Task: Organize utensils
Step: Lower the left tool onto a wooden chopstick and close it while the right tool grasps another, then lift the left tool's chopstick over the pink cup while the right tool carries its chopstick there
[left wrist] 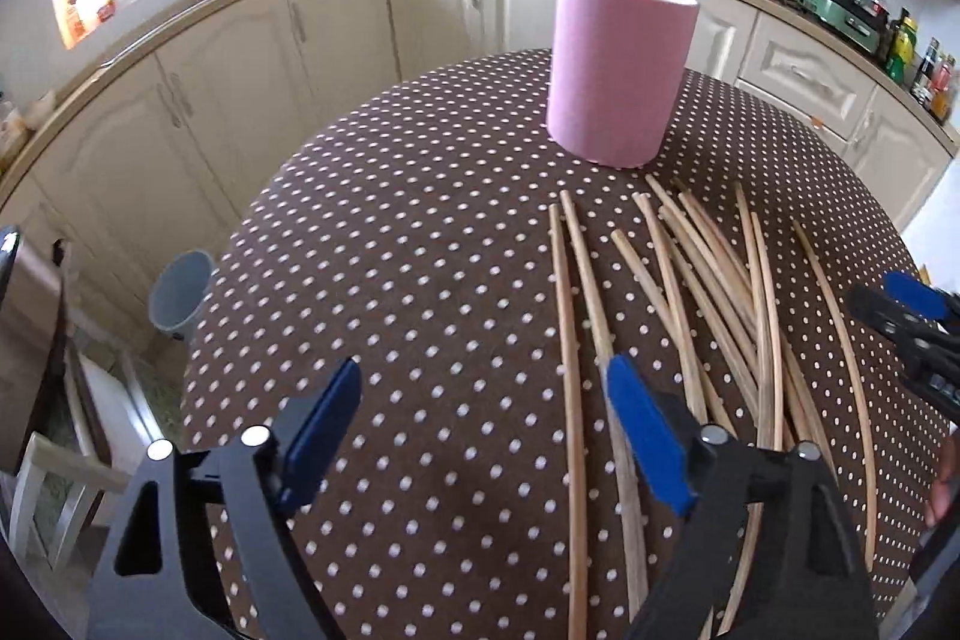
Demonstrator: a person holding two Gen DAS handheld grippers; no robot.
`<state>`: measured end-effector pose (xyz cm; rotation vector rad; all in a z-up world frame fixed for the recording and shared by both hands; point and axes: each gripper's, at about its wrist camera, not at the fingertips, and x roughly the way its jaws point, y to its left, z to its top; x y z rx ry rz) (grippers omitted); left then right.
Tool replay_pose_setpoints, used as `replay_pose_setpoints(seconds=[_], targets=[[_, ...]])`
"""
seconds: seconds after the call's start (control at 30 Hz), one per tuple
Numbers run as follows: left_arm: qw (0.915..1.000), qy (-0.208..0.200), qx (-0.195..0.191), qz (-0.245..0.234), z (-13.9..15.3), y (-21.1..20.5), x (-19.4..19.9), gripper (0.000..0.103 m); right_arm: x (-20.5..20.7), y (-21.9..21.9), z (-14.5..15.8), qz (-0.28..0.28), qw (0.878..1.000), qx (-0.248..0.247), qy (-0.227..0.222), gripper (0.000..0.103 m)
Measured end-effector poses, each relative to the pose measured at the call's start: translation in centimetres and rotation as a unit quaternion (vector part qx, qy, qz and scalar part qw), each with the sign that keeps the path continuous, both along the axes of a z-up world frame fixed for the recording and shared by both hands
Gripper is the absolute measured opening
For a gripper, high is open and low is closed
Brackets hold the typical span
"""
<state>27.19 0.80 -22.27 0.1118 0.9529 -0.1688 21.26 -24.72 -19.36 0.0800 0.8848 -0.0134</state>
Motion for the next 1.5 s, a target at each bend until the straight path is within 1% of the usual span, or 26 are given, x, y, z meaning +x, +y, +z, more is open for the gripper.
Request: replay_pose_setpoints(seconds=[0.03,0.1,0.2,0.27,0.33,0.43,0.53,0.57,0.6,0.67,0.8,0.87,1.07,1.2,1.3,1.4,1.5], targets=[[1.0000,0.002,0.003,-0.003,-0.2,-0.3,0.2,0.078,0.6,0.1,-0.3,0.004,1.000,0.001,0.009,0.058],[0.9999,0.008,0.009,-0.008,-0.7,-0.7,1.0,0.072,1.4,0.2,-0.8,0.011,1.000,0.000,0.024,0.044],[0.9993,0.028,0.020,-0.016,-1.4,-1.5,3.1,0.064,2.5,0.7,-1.2,0.018,0.999,-0.009,0.036,0.039],[0.9992,0.030,0.019,-0.020,-1.6,-1.8,4.0,0.062,2.9,0.9,-1.3,0.023,0.999,-0.011,0.040,0.035],[0.9988,0.035,0.021,-0.027,-1.5,-2.4,5.0,0.059,3.4,1.1,-1.4,0.031,0.998,-0.014,0.047,0.034],[0.9983,0.045,0.018,-0.033,-1.3,-3.1,7.0,0.050,4.1,1.0,-1.2,0.040,0.998,-0.012,0.052,0.027],[0.9980,0.051,0.012,-0.036,-1.0,-3.7,8.2,0.033,4.7,0.9,-1.1,0.043,0.998,-0.009,0.054,0.019],[0.9980,0.051,0.009,-0.035,-0.9,-3.8,8.6,0.018,4.8,0.8,-1.0,0.041,0.998,-0.006,0.054,0.014],[0.9980,0.053,0.007,-0.034,-0.9,-4.0,9.1,0.008,5.1,0.7,-1.0,0.041,0.998,-0.005,0.055,0.010],[0.9981,0.056,-0.006,-0.027,-0.9,-3.9,9.7,0.006,5.3,0.3,-1.0,0.042,0.998,0.002,0.055,0.010],[0.9982,0.052,-0.019,-0.020,-0.4,-3.5,10.0,0.006,6.0,-1.1,-0.7,0.043,0.997,0.035,0.055,0.006],[0.9984,0.044,-0.029,-0.020,0.1,-3.0,8.3,0.006,5.7,-1.4,-0.3,0.047,0.997,0.043,0.050,0.006],[0.9989,-0.004,-0.041,-0.023,4.6,-2.1,5.9,0.006,3.9,-1.0,3.4,0.065,0.996,0.058,0.005,0.006],[0.9968,-0.037,-0.065,-0.027,8.0,-1.5,3.9,0.006,2.5,-0.6,6.8,0.089,0.991,0.088,-0.040,0.006],[0.9943,-0.072,-0.072,-0.031,10.9,-1.7,1.6,0.006,1.6,-0.4,9.0,0.106,0.987,0.099,-0.067,0.006],[0.9917,-0.095,-0.078,-0.037,12.8,-2.0,0.1,0.006,0.8,0.4,11.0,0.122,0.984,0.096,-0.092,0.006],[0.9869,-0.124,-0.093,-0.044,15.2,-2.0,-1.6,0.006,0.4,0.7,12.8,0.135,0.980,0.100,-0.110,0.006]])
